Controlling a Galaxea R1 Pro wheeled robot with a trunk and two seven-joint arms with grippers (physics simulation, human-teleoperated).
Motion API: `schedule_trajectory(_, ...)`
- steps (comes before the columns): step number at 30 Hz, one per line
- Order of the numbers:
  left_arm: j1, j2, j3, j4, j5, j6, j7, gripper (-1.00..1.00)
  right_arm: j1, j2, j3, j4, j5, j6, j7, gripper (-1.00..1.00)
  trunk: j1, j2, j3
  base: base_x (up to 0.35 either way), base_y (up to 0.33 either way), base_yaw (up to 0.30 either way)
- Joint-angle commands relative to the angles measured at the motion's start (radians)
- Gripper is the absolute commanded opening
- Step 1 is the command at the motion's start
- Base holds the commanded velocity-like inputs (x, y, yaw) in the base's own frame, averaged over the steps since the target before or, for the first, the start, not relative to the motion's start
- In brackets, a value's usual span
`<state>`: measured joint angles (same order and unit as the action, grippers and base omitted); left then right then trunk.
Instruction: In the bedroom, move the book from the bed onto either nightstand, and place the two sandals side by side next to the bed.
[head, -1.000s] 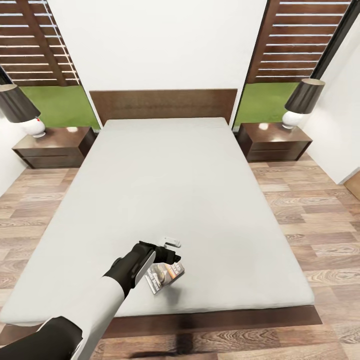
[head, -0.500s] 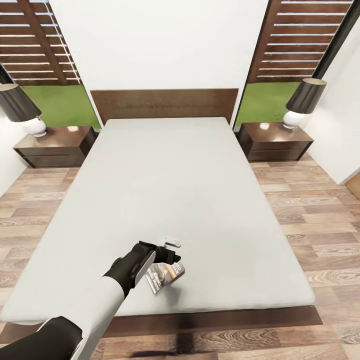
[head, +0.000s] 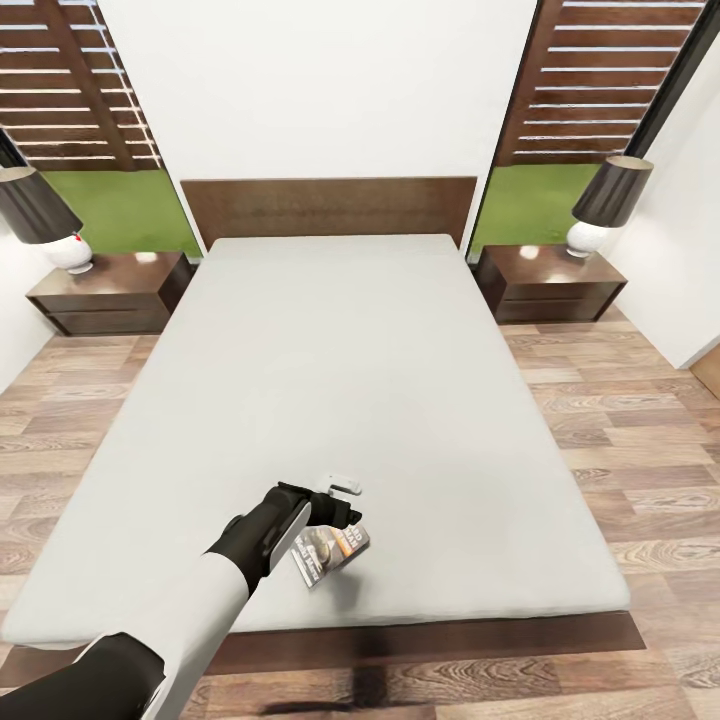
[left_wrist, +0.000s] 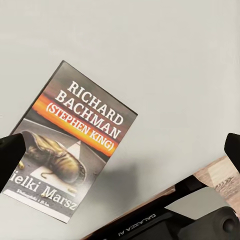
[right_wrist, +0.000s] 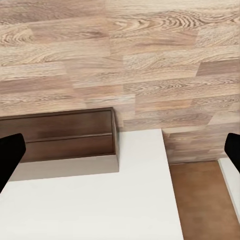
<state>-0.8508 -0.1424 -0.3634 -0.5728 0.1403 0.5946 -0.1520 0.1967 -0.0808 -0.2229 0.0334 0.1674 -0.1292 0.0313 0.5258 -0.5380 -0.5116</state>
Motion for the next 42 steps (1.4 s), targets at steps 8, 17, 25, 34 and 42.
schedule_trajectory(8,-0.001,0.000,-0.003,-0.001,0.010,0.005,0.004,1.00,0.000,-0.001,-0.009,0.002,0.009,-0.006,0.002,1.00,0.000,-0.001,-0.001,0.000,0.000,0.001)
schedule_trajectory(17,-0.001,0.000,-0.003,-0.001,0.010,0.005,0.004,1.00,0.000,-0.001,-0.009,0.002,0.009,-0.006,0.002,1.00,0.000,-0.001,-0.001,0.000,0.000,0.000)
schedule_trajectory(25,-0.001,0.001,-0.003,-0.001,0.010,0.005,0.003,1.00,0.000,-0.001,-0.009,0.002,0.009,-0.006,0.002,1.00,0.000,-0.001,-0.001,0.000,0.000,0.000)
schedule_trajectory(34,-0.001,0.001,-0.003,-0.001,0.010,0.005,0.004,1.00,0.000,-0.001,-0.009,0.002,0.009,-0.006,0.002,1.00,0.000,-0.001,-0.001,0.000,0.000,0.000)
schedule_trajectory(42,-0.001,0.001,-0.003,-0.001,0.010,0.005,0.004,1.00,0.000,-0.001,-0.009,0.002,0.009,-0.006,0.002,1.00,0.000,-0.001,-0.001,0.031,0.000,0.000)
